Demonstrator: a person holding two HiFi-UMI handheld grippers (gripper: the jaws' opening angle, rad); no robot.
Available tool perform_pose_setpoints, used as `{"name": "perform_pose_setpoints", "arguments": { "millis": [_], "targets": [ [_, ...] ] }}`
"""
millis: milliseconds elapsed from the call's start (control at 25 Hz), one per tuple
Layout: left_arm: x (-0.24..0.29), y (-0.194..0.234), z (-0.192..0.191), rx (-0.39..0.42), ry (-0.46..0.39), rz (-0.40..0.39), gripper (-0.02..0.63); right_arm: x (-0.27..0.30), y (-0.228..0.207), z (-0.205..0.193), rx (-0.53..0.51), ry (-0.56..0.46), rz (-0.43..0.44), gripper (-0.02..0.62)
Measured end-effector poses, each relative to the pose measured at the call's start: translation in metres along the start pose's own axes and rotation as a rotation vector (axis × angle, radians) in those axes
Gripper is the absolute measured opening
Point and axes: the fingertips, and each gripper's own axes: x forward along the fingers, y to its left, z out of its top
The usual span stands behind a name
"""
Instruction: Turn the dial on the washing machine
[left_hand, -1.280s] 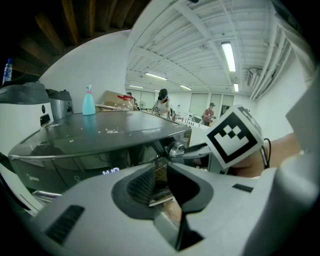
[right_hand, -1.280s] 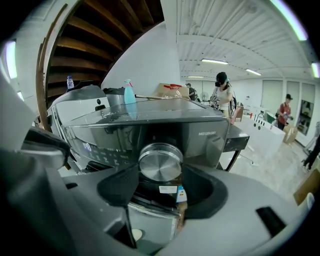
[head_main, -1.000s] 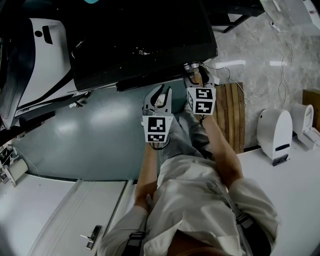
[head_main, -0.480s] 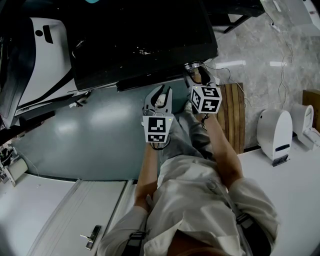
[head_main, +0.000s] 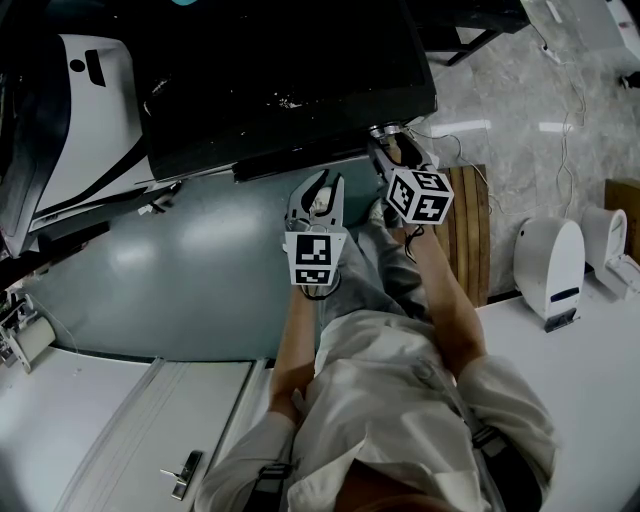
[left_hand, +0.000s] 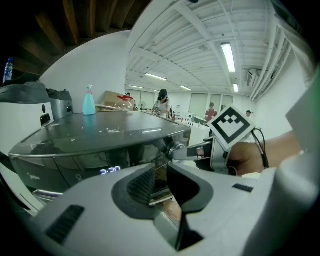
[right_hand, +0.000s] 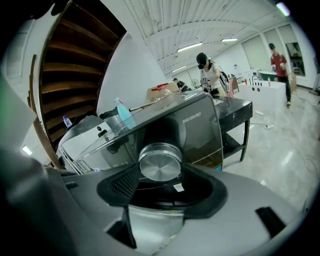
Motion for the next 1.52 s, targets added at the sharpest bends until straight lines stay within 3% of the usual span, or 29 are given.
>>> {"name": "perform_pose_setpoints", "arguments": {
  "millis": [1520],
  "targets": [
    [-0.0066,0.0058,-0.0043,-0.002,0.003,-0.005,0.08,-0.0023,-0.003,-0.0004,0.458,-0.051,0.167,0.261]
  ]
}}
